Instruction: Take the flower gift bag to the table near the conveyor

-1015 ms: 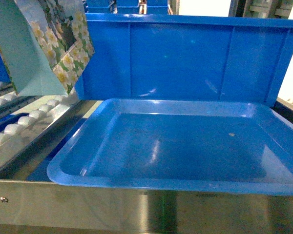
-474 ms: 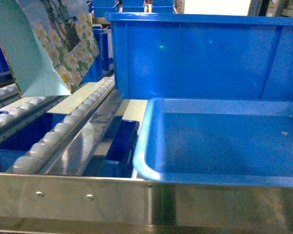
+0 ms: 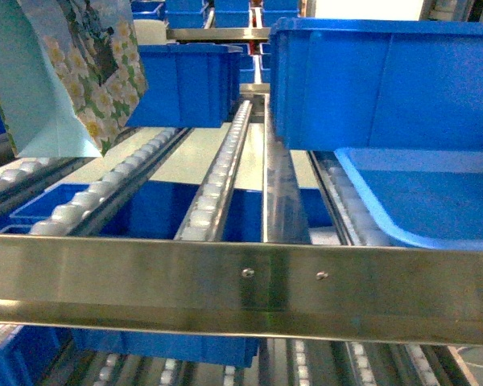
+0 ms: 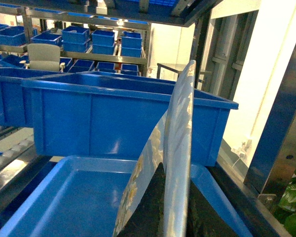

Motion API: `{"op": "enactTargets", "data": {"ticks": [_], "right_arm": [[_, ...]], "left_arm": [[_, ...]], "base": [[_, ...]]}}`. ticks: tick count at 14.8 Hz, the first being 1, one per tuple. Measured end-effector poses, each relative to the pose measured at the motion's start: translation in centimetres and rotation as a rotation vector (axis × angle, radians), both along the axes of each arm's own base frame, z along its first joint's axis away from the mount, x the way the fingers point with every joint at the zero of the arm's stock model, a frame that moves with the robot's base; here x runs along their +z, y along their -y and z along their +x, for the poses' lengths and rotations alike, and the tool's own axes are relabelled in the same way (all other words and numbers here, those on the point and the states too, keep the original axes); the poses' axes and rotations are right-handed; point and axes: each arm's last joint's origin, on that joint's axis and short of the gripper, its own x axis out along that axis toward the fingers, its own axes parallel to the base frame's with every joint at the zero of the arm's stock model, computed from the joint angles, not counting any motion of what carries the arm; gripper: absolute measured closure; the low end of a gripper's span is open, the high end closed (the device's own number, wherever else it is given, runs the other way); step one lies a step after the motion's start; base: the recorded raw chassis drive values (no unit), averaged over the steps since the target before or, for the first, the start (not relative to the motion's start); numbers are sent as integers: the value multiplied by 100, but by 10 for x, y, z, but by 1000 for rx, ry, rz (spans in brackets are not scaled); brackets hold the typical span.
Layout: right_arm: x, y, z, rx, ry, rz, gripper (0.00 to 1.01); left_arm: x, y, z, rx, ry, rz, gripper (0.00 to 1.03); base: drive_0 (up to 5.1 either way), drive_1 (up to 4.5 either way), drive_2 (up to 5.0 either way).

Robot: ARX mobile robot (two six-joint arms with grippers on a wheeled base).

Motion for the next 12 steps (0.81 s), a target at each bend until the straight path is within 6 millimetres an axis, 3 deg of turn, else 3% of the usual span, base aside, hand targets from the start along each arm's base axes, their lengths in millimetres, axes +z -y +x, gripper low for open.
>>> {"op": "enactTargets", "data": {"ticks": [12], "right_arm": [[0, 0, 0, 0, 2, 0, 98]], "left_arm": [[0, 0, 0, 0, -2, 1, 101]], "base": [[-454, 59, 405]]}}
